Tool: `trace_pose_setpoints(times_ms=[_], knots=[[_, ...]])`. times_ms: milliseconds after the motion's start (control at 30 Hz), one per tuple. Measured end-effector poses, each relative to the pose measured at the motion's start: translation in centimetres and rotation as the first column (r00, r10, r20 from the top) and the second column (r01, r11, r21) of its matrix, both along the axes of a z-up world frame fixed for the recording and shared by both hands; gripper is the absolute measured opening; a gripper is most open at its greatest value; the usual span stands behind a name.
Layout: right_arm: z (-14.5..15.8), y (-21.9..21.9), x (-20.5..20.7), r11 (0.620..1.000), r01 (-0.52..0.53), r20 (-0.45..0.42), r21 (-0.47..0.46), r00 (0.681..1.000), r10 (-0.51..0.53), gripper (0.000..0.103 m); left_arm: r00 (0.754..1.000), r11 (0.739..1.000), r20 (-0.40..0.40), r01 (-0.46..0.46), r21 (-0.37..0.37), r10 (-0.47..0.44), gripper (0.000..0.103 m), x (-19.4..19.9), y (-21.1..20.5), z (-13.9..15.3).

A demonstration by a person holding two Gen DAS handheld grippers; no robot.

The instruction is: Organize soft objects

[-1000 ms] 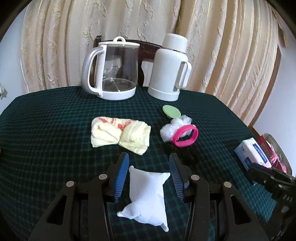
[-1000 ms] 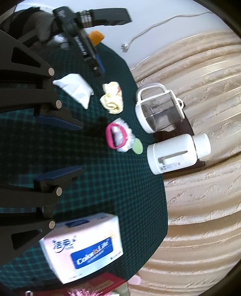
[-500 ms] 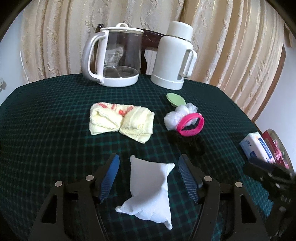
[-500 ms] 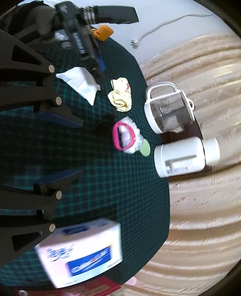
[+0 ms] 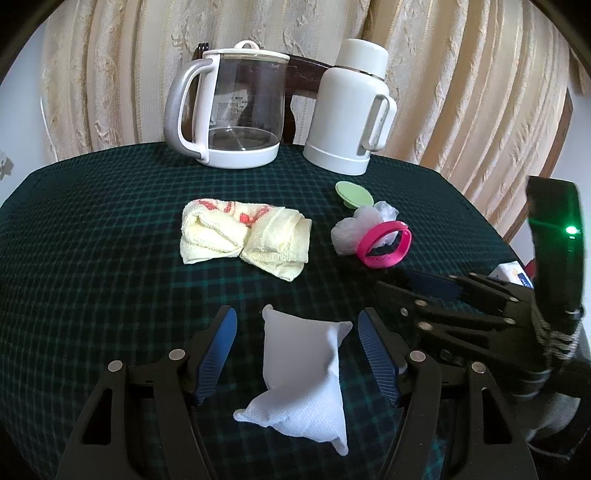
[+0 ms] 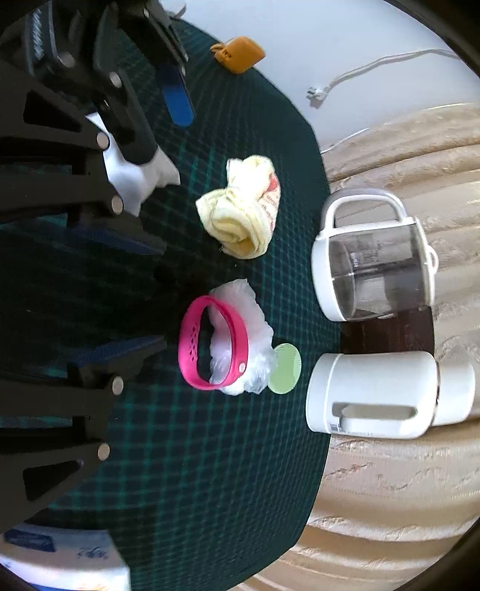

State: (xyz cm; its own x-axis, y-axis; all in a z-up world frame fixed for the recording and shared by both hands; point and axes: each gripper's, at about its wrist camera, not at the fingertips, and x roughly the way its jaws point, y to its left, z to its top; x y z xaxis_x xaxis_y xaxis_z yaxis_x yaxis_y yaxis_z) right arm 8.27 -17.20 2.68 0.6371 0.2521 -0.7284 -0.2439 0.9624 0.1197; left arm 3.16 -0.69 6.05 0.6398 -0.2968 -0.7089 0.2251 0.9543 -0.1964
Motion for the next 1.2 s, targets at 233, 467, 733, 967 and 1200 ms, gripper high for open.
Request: trace_pose_setpoints(times_ms=[233,467,733,967,1200], knots=[[0.1,-0.8,-0.3,0.999,0.016,-0.002,0.040,1.000,-0.016,0.014,0.999,1.000,-0.032,0.002,0.010,-0.001,0.073,0.4,-0.2,-0.9],[2.7,-2.0,-2.9,0.991,0.033,0.055,0.128,0.998,-0.040,0.012,0.998,0.999,-0.050,0.026,0.023,-0.025,0.074,0.5,-0.9,-1.5],[5.0,-3.6,-5.6,0.983,0.056,0.113,0.172,0.991,-0.077,0.012,0.996,0.998,-0.083,0.037,0.060,-0.032,0.075,0.7,-1.5,-2.3],[5.9,-4.9,-7.1,0.978,0.083,0.132,0.191,0.985,-0.109,0.012,0.995,0.996,-0.091,0.049,0.079,-0.041,0.074,0.8,-1.8,-3.0],[6.5,-6.2,-8.3,0.972,0.112,0.151,0.207,0.978,-0.144,0.012,0.997,0.998,-0.077,0.036,0.049,-0.032,0.041,0.8,-1.1,-2.8]])
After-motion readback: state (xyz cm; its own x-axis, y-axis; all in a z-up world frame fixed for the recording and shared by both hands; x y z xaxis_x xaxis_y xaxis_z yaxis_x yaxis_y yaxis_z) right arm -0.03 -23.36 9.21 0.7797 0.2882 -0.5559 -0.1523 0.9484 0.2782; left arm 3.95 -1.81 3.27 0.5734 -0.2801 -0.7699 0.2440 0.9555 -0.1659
